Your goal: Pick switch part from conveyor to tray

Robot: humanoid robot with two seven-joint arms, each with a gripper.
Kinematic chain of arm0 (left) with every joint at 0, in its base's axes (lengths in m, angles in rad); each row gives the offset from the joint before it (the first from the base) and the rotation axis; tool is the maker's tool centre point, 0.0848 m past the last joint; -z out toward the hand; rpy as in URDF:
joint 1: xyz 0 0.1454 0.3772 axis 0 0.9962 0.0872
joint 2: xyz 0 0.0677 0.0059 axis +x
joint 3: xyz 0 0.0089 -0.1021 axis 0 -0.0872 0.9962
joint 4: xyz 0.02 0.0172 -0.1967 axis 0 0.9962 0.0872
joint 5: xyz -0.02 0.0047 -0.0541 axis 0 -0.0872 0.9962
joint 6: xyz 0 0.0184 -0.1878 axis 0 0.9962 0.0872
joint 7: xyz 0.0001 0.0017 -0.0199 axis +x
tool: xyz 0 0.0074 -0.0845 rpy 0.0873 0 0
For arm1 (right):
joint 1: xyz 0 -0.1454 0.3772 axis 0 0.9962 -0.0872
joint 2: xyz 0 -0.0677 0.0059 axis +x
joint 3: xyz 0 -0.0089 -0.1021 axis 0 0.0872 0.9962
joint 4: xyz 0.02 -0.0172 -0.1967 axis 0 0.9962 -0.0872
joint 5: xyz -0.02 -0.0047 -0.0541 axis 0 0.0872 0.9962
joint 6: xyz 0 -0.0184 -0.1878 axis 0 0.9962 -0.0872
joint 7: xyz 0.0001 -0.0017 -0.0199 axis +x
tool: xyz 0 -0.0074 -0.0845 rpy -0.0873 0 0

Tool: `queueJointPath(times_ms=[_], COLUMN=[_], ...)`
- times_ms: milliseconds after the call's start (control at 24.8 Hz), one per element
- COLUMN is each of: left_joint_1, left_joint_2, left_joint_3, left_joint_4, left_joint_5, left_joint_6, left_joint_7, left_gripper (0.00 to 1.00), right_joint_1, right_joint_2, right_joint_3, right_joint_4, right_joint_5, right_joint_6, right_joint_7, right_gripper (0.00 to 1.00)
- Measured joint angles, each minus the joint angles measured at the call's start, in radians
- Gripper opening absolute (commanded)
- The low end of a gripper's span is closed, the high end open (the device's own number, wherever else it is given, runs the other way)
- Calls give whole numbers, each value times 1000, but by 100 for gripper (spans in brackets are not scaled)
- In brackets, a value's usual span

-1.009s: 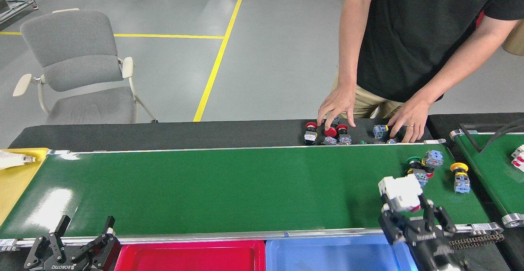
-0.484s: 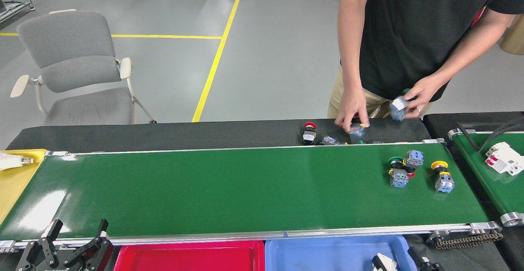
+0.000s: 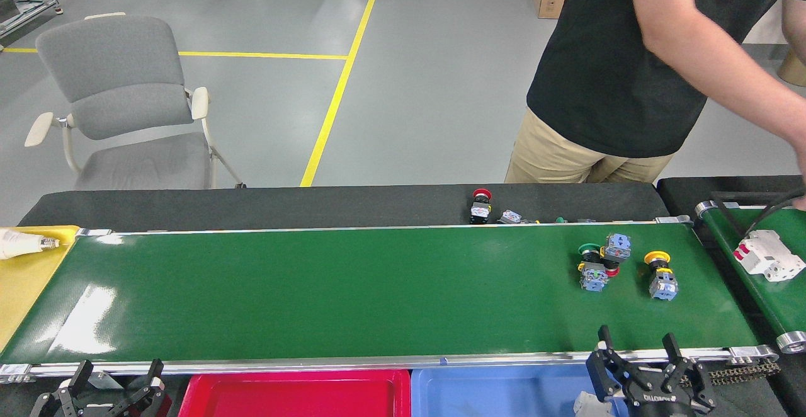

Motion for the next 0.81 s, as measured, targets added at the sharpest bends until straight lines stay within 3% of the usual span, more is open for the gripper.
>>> queueJointPath(times_ms=[242,525,807], left_joint_1=[0,-2,-13], left_joint_2=[0,0,0], left_joint_3=[-21,-22,-22], left_joint_4=[16,16,17], left_joint_5=[0,0,0], left_joint_6=[-3,-5,-2], left_joint_7=[-2,-3,-3], left_gripper=[100,100,100], right_joint_1=[-183,-252,-323], right_joint_2=[1,3,39], right_joint_3=[94,141,150], right_joint_4=[174,282,366], right_joint_5=[5,5,5], right_joint_6=[137,161,162], right_joint_7=[18,21,17], right_gripper=[98,98,98])
